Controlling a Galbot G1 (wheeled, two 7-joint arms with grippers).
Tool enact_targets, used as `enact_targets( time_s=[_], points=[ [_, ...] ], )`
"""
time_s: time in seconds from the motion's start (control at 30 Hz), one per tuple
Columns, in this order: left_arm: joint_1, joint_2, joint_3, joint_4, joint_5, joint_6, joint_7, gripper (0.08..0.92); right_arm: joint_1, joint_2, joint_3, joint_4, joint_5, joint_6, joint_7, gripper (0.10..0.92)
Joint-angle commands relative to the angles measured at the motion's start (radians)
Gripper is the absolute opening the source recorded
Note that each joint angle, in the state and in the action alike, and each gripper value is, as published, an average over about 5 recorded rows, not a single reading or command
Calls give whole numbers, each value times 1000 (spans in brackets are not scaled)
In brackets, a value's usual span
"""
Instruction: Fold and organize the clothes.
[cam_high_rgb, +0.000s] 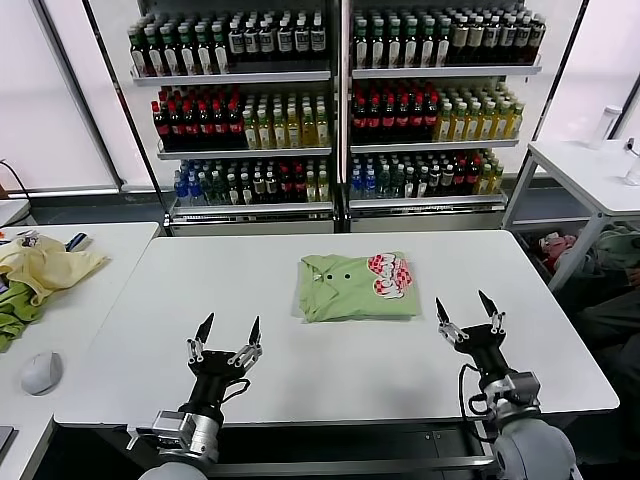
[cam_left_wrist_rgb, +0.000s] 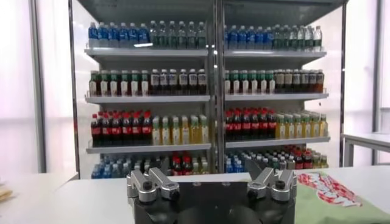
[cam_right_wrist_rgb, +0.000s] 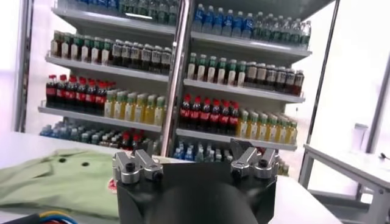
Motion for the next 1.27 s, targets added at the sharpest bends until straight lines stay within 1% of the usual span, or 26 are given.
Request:
enact_targets(
  time_s=[0.03, 0.23, 0.57, 0.87, 1.27],
  points=[
    [1, -2, -11, -7, -26, 6, 25, 823, -179, 23, 44, 143, 28, 35, 8, 823],
    [-7, -1, -13, -1, -32, 15, 33, 823, -158, 31, 38, 129, 16, 48, 24, 823],
    [-17, 2, -30, 8, -48, 25, 40, 823, -123, 38, 15, 113, -65, 66, 77, 823],
    [-29, 12, -45, 8, -63, 75, 63, 823, -92, 35, 1, 95, -76, 61, 95, 823],
    [-60, 16, -45, 27, -79, 89, 73, 823, -66, 26, -23, 67, -102, 73, 126, 823]
  ],
)
